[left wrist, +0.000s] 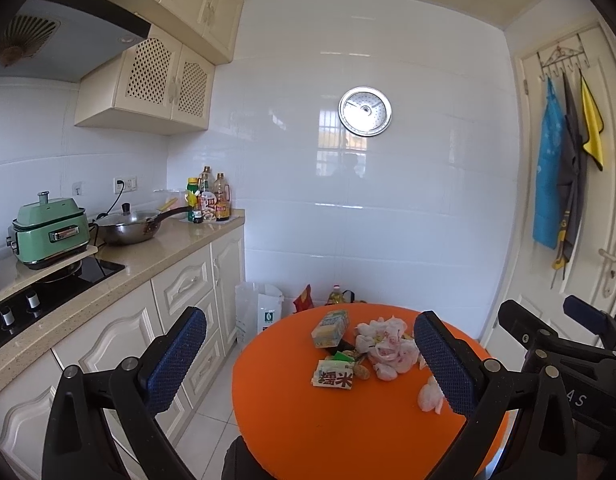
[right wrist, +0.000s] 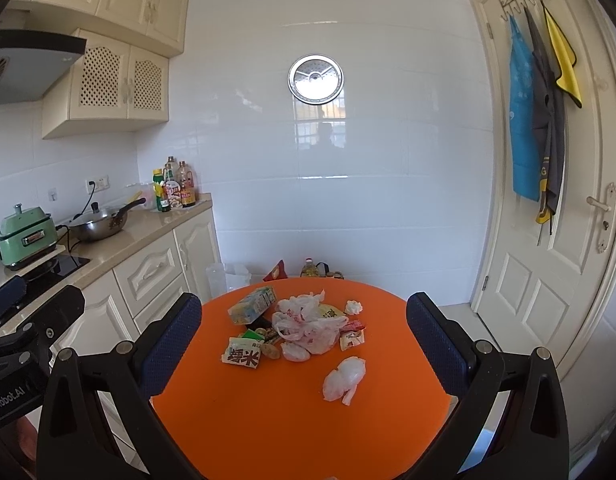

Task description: Collect trash

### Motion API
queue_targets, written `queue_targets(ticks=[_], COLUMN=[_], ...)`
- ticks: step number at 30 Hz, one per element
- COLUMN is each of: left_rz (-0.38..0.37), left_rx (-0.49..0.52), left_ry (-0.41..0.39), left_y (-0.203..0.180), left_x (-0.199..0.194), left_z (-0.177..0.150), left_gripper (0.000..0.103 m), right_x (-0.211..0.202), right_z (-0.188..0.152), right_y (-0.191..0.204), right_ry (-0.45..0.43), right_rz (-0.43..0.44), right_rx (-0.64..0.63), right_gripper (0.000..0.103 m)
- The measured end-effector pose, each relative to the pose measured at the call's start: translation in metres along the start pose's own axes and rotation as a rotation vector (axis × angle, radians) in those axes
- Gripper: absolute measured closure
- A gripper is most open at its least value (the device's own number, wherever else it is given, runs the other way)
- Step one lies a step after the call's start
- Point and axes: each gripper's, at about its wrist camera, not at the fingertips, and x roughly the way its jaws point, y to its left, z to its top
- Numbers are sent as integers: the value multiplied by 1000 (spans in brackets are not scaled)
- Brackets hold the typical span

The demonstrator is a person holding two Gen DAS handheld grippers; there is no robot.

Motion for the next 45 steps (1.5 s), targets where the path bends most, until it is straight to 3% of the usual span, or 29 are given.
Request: queue_targets(ticks=[8, 17, 25, 31, 39, 42, 43, 45], left_rz=[-7, 0, 14, 14, 13, 13, 17, 28], left_rx=[0, 8, 31, 64, 93, 107, 113, 122], left_ry=[68, 251, 368, 468, 563, 574, 579, 590], left_y=[2, -12, -20, -35, -51, -57, -59, -63], left_x=[43, 142, 237, 319, 396, 422, 432, 450], left_z=[-5, -6, -14, -26, -40, -44, -45, -50], left_gripper=[1, 1, 1, 1, 1, 1, 1, 1], right_x=[33, 110, 176, 225, 263, 272, 275, 278], right_z=[-3, -36, -70, -110, -138, -140, -140, -140], right_y=[-6, -32, -56, -79, -95, -90, -86, -80], right_ry=[77, 256, 399, 539, 643, 648, 657, 656], right_rz=[-8, -12, -24, -41, -5, 28, 49, 44], right_rx=[-22, -8, 4, 34, 94, 85, 78, 52], right_gripper=[0, 0, 2, 15, 26, 39, 50, 52])
